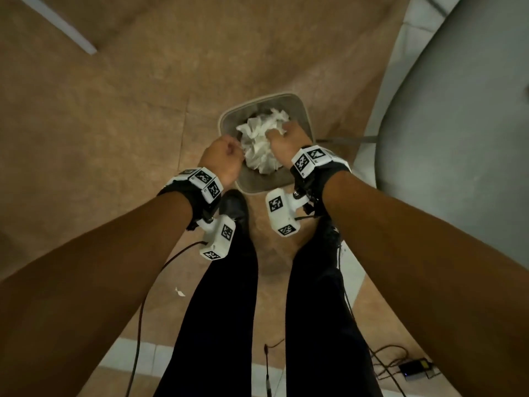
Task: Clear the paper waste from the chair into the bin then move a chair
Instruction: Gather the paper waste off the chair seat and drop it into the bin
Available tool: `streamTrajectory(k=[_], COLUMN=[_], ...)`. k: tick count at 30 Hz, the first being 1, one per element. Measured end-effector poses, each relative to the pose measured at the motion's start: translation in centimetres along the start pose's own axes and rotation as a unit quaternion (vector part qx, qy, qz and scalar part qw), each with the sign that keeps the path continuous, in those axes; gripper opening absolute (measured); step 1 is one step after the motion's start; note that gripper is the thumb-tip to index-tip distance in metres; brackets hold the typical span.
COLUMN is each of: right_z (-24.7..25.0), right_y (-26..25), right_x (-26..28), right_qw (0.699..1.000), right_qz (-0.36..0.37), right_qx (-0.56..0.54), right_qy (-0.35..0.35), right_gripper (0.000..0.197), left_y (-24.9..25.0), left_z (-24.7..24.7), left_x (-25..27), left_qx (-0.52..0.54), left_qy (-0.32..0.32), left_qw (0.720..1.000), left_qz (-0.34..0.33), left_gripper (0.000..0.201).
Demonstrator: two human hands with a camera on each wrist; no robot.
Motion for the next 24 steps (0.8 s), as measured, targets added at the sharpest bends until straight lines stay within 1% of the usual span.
streamTrajectory(k=[2,4,6,8,10,12,15,16,18,20,22,23,24], right_z=[0.8,2.1,4.0,7.0,10.8,15.0,21.8,24.3,29.2,33.4,37.1,38.5,40.2], right_y=[-0.9,-2.5,-3.8,-4.0,-3.1,-1.5,2.2,3.7,7.3,11.6,16.1,17.8,19.9], right_x=[0.4,1.3,2.9,4.7,6.6,8.1,10.2,10.9,12.4,13.6,14.3,14.5,14.6], right_qw=[0.999,0.995,0.991,0.987,0.984,0.977,0.97,0.966,0.958,0.951,0.943,0.939,0.935], right_qz=[0.038,0.089,0.129,0.157,0.17,0.181,0.183,0.181,0.173,0.155,0.134,0.126,0.117], right_qx=[0.027,0.03,0.034,0.018,-0.029,-0.063,-0.091,-0.095,-0.095,-0.105,-0.12,-0.123,-0.126], right_qy=[-0.009,-0.014,-0.016,0.011,0.053,0.091,0.133,0.156,0.206,0.247,0.28,0.296,0.31], right_gripper=[0.038,0.035,0.032,0.026,0.02,0.013,0.014,0.014,0.015,0.017,0.015,0.015,0.016], left_y=[2.1,4.8,8.2,11.9,15.6,19.3,24.9,26.8,29.5,31.6,33.4,33.9,34.5], left_z=[-0.1,-0.3,-1.1,-2.5,-4.5,-7.0,-11.6,-13.5,-18.0,-22.9,-28.2,-30.4,-32.9], left_x=[0.1,0.2,0.8,2.0,3.5,5.3,8.0,9.0,10.6,12.3,14.7,15.7,16.9], left_qx=[-0.012,-0.026,-0.047,-0.067,-0.074,-0.075,-0.086,-0.098,-0.132,-0.168,-0.229,-0.255,-0.275], left_qy=[-0.001,0.01,0.016,0.007,-0.007,-0.016,-0.028,-0.041,-0.083,-0.133,-0.169,-0.183,-0.192], left_qw=[1.0,0.998,0.995,0.99,0.985,0.979,0.964,0.957,0.942,0.917,0.874,0.853,0.838], left_qz=[-0.02,-0.053,-0.09,-0.125,-0.159,-0.191,-0.251,-0.271,-0.299,-0.336,-0.393,-0.416,-0.43], left_gripper=[0.014,0.012,0.017,0.021,0.024,0.021,0.015,0.015,0.022,0.024,0.024,0.029,0.036])
Point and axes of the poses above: each hand's wrist, its own x-axis away from the middle knuckle, its own z-axis out of the back of the hand, y = z × x, the point moved 9 cm from there along -x, towards the middle knuckle, and after that the axes turned 13 degrees about x, right-handed, at the moved point
